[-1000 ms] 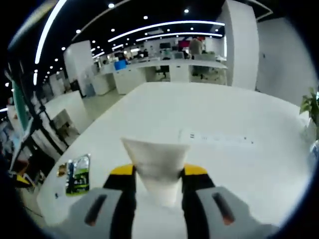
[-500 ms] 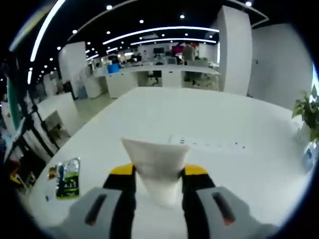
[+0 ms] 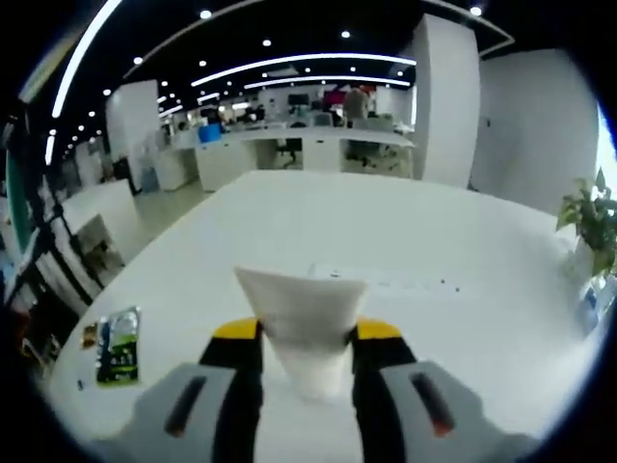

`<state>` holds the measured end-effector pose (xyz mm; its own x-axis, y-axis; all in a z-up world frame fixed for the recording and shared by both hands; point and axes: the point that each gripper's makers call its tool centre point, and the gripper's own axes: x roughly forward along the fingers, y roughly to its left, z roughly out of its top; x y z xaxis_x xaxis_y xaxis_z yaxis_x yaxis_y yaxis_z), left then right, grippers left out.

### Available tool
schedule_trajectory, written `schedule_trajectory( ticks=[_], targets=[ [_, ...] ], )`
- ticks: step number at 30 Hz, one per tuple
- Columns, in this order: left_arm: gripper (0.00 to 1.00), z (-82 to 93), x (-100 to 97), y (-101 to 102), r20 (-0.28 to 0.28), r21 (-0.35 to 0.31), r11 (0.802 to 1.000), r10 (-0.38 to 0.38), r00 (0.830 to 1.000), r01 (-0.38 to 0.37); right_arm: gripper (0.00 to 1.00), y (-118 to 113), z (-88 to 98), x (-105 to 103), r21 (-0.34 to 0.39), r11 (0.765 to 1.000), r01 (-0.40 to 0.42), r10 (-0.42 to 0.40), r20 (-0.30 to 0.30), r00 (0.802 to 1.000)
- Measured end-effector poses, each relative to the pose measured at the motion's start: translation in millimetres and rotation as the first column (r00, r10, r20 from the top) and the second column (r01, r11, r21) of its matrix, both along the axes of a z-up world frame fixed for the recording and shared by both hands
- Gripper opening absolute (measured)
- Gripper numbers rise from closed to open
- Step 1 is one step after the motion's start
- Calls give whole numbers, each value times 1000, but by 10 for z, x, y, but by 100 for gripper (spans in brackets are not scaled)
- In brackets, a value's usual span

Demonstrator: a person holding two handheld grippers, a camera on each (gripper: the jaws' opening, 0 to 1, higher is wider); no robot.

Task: Arrange the skincare products in the storage area until every visible bottle or jar stands upright without overlapping.

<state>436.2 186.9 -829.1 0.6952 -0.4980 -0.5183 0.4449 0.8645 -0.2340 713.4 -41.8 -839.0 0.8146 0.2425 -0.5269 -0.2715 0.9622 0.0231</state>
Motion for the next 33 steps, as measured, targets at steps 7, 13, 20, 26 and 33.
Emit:
schedule_trajectory(
  ticks=[7,13,20,26,33],
  targets=[
    [63,-1,-15,0,-1,0,1000,3,1000,-3,34,-121,3,-5,-14,1000,9,-9,0,1000],
    [63,1,-21,-16,0,-2,1000,-4,1000,4,35,-151,13,-63,-2,1000,27,-27,4,1000],
    [63,0,-50,10,-2,2,1000,-6,1000,6,36,-183,12,-67,2,999,37,-37,-3,999],
    [63,12,-60,18,1,4,1000,-4,1000,4,36,-208,15,-82,-6,999,33,-33,-5,999],
    [63,12,-66,-47,4,5,1000,-25,1000,25,40,-239,-30,-153,-20,1000,-5,5,-27,1000]
  ],
)
